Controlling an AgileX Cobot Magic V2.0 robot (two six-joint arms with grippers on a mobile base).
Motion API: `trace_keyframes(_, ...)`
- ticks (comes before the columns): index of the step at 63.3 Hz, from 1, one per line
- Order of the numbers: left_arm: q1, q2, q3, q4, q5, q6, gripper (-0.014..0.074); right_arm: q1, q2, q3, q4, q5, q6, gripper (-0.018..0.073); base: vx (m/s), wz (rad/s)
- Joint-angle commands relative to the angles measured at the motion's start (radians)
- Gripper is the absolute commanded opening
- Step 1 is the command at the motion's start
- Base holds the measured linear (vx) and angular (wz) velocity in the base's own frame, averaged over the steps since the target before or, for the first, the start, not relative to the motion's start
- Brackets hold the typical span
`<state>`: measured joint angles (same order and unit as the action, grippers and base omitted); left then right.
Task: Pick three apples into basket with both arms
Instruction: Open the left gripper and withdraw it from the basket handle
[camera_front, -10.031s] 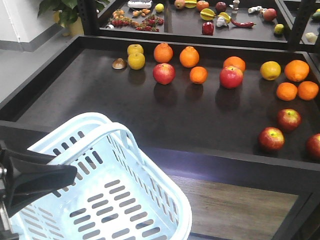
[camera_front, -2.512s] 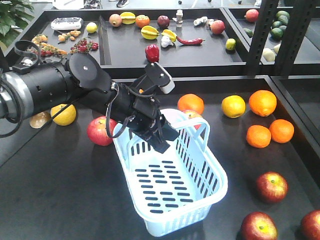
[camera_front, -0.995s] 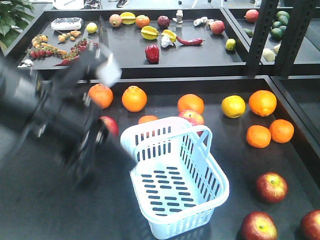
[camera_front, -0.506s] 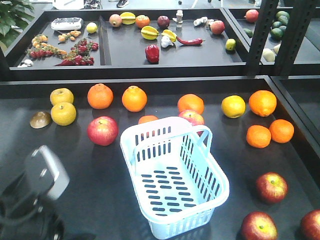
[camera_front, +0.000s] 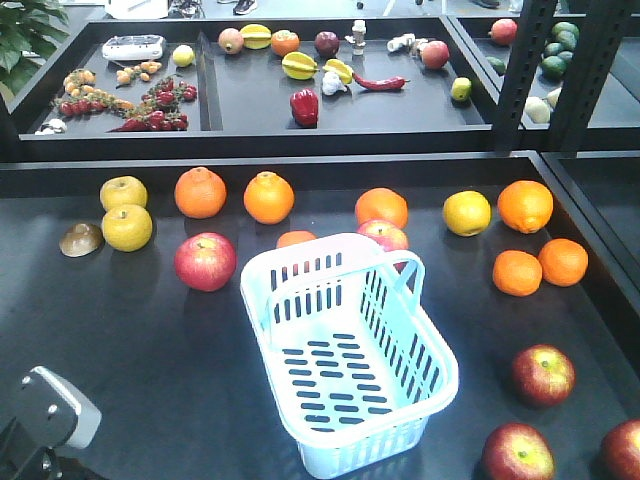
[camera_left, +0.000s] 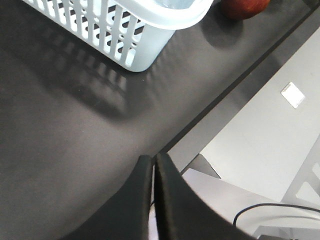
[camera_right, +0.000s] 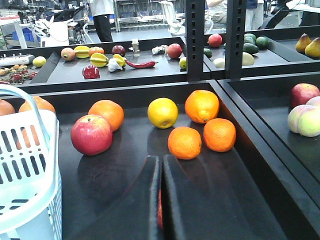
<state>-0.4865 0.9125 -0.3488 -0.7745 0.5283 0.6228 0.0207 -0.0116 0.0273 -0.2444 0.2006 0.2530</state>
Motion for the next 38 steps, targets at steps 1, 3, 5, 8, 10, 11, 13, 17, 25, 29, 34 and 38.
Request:
trace_keyframes(1, -0.003, -0.013, -0.019, -0.035, -0.030, -0.010, -0.0006, -0.001, -0.012, 0.014, -0.008, -0.073, -0.006, -0.0005, 0.00, 0.00)
trace_keyframes(3, -0.003, -0.013, -0.019, -0.035, -0.030, -0.010, -0.0006, -0.001, -0.012, 0.014, -0.008, -0.073, -0.006, -0.0005, 0.00, 0.00)
trace_keyframes(5, -0.003, -0.013, -0.019, -0.035, -0.030, -0.010, -0.0006, -0.001, -0.012, 0.014, -0.008, -0.073, -0.006, -0.0005, 0.00, 0.00)
trace_keyframes(8, -0.003, -0.013, -0.019, -0.034, -0.029, -0.010, -0.0006, -0.001, -0.012, 0.014, -0.005, -0.082, 0.001, -0.0005, 0.00, 0.00)
trace_keyframes(10, -0.003, -0.013, -0.019, -0.034, -0.029, -0.010, -0.0006, -0.001, -0.012, 0.014, 0.015, -0.098, 0.014, -0.0005, 0.00, 0.00)
trace_keyframes(11, -0.003, -0.013, -0.019, -0.034, -0.029, -0.010, -0.0006, -0.001, -0.012, 0.014, 0.030, -0.112, 0.033, -0.0005, 0.00, 0.00)
trace_keyframes(13, -0.003, -0.013, -0.019, -0.034, -0.029, -0.010, -0.0006, -0.001, -0.012, 0.014, 0.080, -0.134, 0.080, -0.0005, 0.00, 0.00)
trace_keyframes(17, -0.003, -0.013, -0.019, -0.034, -0.029, -0.010, -0.0006, -0.001, -0.012, 0.014, 0.187, -0.177, 0.178, -0.0005, 0.00, 0.00)
trace_keyframes(25, -0.003, -0.013, -0.019, -0.034, -0.029, -0.010, -0.0006, -0.001, -0.012, 0.014, 0.369, -0.230, 0.323, -0.0005, 0.00, 0.00)
trace_keyframes(29, -0.003, -0.013, -0.019, -0.034, -0.029, -0.010, -0.0006, -0.001, -0.012, 0.014, 0.432, -0.248, 0.358, -0.0005, 0.00, 0.00)
trace_keyframes(34, -0.003, -0.013, -0.019, -0.034, -0.029, -0.010, -0.0006, -0.001, -0.012, 0.014, 0.506, -0.277, 0.389, -0.0005, 0.00, 0.00)
trace_keyframes(38, -0.003, -0.013, -0.019, -0.034, -0.029, -0.010, -0.0006, -0.001, -0.012, 0.013, 0.545, -0.276, 0.399, -0.0005, 0.00, 0.00)
